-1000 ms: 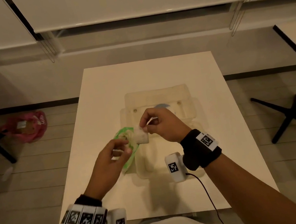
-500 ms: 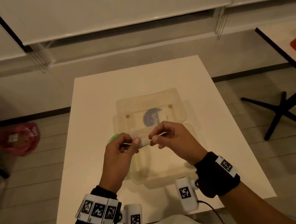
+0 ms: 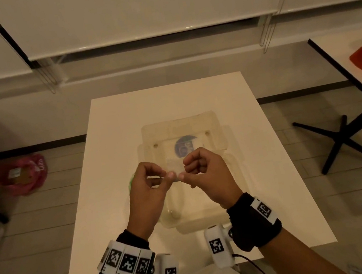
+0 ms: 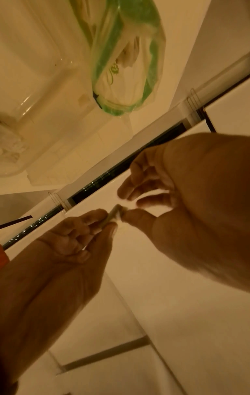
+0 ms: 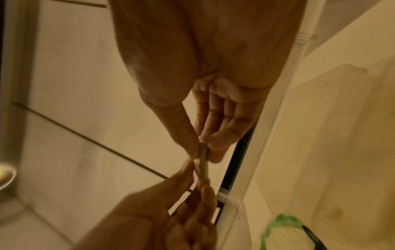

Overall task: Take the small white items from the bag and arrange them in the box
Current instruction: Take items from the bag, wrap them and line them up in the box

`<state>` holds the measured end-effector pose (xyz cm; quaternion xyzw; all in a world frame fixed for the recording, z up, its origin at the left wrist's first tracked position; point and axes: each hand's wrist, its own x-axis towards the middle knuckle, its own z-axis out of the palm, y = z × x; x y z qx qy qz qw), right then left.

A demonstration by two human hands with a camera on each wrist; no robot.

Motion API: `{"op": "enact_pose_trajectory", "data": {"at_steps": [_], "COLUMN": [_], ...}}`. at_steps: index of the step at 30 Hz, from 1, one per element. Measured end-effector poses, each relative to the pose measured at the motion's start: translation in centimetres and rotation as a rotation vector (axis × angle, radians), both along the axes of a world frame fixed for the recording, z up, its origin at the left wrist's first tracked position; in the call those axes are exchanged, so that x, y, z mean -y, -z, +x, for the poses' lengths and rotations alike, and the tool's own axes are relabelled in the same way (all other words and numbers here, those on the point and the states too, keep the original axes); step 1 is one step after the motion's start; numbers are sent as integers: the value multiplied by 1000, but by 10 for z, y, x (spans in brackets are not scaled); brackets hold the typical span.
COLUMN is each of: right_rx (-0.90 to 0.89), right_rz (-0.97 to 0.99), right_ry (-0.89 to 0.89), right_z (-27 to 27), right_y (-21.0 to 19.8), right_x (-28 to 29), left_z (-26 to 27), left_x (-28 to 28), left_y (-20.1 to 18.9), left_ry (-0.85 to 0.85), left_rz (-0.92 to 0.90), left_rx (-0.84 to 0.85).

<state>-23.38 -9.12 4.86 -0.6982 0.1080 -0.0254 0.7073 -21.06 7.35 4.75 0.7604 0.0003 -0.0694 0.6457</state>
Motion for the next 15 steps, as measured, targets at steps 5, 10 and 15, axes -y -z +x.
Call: {"op": "enact_pose_trajectory", "data": {"at_steps": [5,10,15], "right_rx": [165,239,251], "right_rz": [-223,-331,-298], "right_ry": [66,-26,-30], "right_z": [-6,-14,-17], "right_y": [-1,-3,-5], "right_x": [-17,-23,-20], "left_z": [-9,-5,-3], "left_x": [8,8,8], "left_y": [-9,-7,-5], "left_ry": [98,-10,-45], "left_rz": [-63,-106,-101], "left_rx": [-18,-54,-50]}}
